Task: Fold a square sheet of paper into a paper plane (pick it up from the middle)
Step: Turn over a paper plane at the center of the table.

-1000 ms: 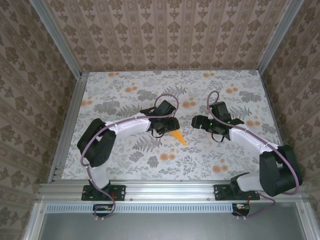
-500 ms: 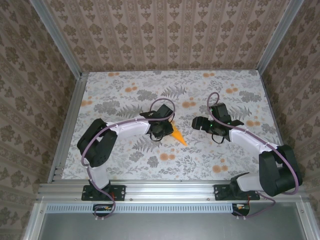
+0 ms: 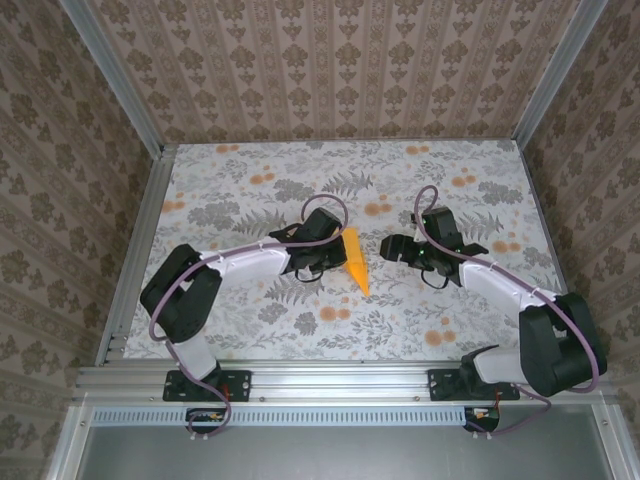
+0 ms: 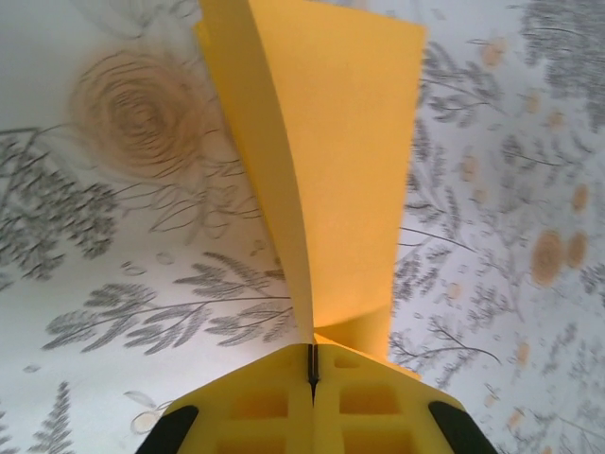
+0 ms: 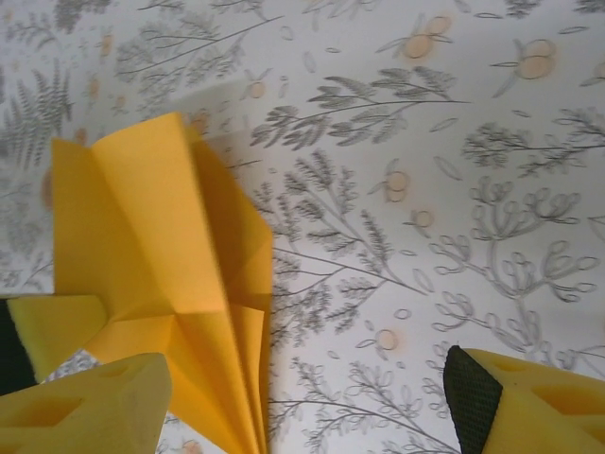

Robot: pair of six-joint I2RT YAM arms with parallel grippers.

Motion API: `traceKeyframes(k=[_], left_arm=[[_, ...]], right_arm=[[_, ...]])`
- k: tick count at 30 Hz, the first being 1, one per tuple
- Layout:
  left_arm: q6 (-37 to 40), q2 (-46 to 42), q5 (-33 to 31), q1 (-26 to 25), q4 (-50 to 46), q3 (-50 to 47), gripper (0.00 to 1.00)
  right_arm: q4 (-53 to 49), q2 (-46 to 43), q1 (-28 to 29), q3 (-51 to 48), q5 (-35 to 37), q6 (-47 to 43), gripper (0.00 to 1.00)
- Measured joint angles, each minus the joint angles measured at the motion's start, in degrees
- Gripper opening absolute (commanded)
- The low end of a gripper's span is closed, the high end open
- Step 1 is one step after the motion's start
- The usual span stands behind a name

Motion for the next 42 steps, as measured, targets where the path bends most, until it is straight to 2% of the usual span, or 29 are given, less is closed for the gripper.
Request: traceKeyframes(k=[6, 14, 25, 33, 42], left_arm=[[5.31, -1.22, 6.03, 2.14, 6.34, -2.01, 0.0], [6.14, 0.17, 11.85, 5.73, 11.98, -5.9, 0.0], [6.1, -0.33, 10.82, 7.02, 12.94, -11.91, 0.0], [5.86, -3.87, 8.35, 7.34, 12.31, -15.43, 0.0], [5.42, -9.6, 6.19, 7.67, 10.6, -20.52, 0.0]], right_arm=[[1.11, -0.37, 4.46, -0.68, -1.31, -0.28, 0.71], [0.57, 1.51, 9.86, -0.26, -0.44, -0.44, 0.67], [-3.04, 10.27, 14.73, 5.92, 3.08, -0.39, 0.54], [-4.92, 14.14, 17.07, 9.66, 4.22, -0.42, 0.56], [-6.51, 14.49, 17.35, 10.34, 6.51, -0.04, 0.6]])
